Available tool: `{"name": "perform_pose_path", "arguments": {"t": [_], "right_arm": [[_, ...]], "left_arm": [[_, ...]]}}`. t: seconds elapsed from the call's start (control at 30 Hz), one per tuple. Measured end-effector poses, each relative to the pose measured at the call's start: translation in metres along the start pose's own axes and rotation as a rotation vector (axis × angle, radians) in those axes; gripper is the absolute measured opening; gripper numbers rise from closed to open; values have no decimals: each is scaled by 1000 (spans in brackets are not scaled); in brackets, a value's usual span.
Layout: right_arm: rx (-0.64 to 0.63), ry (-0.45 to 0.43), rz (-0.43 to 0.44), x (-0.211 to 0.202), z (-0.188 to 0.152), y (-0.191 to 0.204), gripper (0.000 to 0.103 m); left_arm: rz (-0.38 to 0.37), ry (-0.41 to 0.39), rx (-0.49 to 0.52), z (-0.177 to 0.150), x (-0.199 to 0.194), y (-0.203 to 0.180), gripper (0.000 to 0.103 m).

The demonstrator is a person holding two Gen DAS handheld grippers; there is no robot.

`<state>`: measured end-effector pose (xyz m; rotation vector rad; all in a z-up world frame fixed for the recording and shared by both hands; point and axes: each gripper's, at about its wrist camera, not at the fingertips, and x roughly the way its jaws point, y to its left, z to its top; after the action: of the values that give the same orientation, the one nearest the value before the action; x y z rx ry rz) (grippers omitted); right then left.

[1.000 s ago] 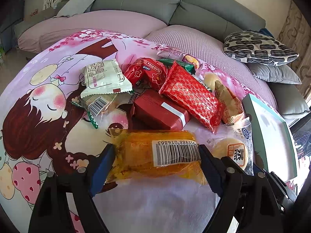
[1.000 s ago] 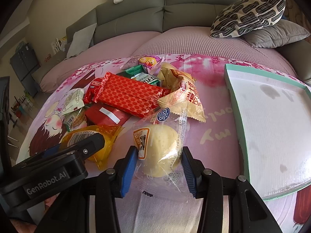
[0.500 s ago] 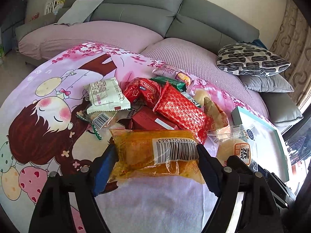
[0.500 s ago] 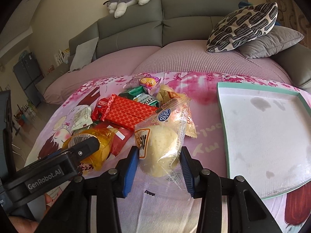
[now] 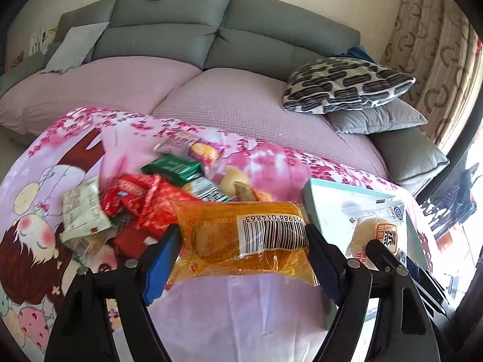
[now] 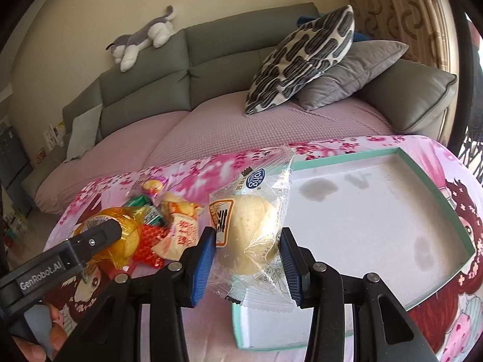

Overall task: Organize snacks
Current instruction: 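Lift and carry the bun with the right gripper while the left carries the cake to the teal tray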

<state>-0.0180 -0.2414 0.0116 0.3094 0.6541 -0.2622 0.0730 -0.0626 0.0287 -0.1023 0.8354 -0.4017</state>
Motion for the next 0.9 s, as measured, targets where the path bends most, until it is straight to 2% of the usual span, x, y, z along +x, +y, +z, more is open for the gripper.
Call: {"name": "perform_pose_path", "arguments": {"t": [0.23,0.43,0.67,0.9], "right_arm": [[40,19,-132,21,28,-58,46],[64,56,-203,44,46,-101,46],[73,98,-253,65,59,-134,46],[48,139,-286,80,69,-142,47]], "left_arm": [[-124,47,106,23,41,-72,82],[-164,120,154,31,84,-114,82],[-152,196,210,30,128,-147,82],[-128,257,226,26,151,-159,82]]}}
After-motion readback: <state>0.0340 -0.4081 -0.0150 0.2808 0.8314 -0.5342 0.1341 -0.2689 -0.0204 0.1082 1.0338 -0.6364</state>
